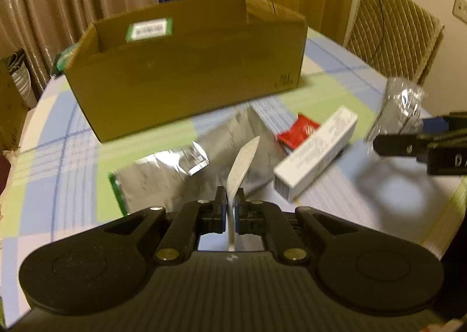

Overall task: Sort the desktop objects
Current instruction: 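Carry the spoon and bagged rack into the cardboard box and open both tools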

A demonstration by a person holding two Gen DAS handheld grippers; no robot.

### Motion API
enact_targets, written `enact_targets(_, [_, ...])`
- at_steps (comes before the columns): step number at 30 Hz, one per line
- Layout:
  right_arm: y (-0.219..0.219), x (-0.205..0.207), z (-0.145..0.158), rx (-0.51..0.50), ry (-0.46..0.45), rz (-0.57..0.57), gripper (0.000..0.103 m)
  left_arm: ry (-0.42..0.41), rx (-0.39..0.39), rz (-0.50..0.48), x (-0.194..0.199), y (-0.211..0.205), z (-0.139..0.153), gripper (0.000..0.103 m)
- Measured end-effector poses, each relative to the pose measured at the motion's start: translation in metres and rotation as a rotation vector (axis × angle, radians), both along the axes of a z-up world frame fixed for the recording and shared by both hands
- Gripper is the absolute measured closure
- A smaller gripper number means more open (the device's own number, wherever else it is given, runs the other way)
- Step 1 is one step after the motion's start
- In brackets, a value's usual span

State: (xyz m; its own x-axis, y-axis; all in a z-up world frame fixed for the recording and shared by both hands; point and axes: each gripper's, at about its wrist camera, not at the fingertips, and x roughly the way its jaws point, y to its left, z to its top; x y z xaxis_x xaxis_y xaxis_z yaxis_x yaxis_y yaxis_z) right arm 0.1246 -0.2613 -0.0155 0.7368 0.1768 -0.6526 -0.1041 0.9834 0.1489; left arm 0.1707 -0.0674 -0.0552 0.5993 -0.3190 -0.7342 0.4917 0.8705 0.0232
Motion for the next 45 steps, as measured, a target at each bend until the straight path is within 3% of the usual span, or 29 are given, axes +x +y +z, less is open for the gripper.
enact_targets(10, [0.012, 0.039, 0.050, 0.016, -0.099, 0.042, 0.038, -0.100, -0.048, 0.039, 0.024, 0.010, 0.074, 0.101])
enact_targets(17, [0.014, 0.092, 0.081, 0.020, -0.141, 0.067, 0.038, -0.148, -0.088, 0.070, 0.077, 0.015, 0.120, 0.101])
enact_targets(22, [0.017, 0.141, 0.095, 0.025, -0.142, 0.090, 0.038, -0.136, -0.149, 0.102, 0.126, 0.020, 0.140, 0.101])
enact_targets(28, [0.024, 0.189, 0.098, 0.013, -0.133, 0.116, 0.038, -0.113, -0.199, 0.147, 0.181, 0.031, 0.144, 0.101])
enact_targets(37, [0.034, 0.235, 0.076, -0.021, -0.083, 0.132, 0.038, -0.109, -0.210, 0.181, 0.232, 0.035, 0.122, 0.100])
enact_targets(41, [0.034, 0.243, 0.065, -0.024, -0.055, 0.132, 0.038, -0.100, -0.229, 0.209, 0.240, 0.038, 0.109, 0.084])
enact_targets(45, [0.035, 0.248, 0.053, -0.012, -0.027, 0.142, 0.038, -0.107, -0.231, 0.216, 0.236, 0.045, 0.104, 0.084])
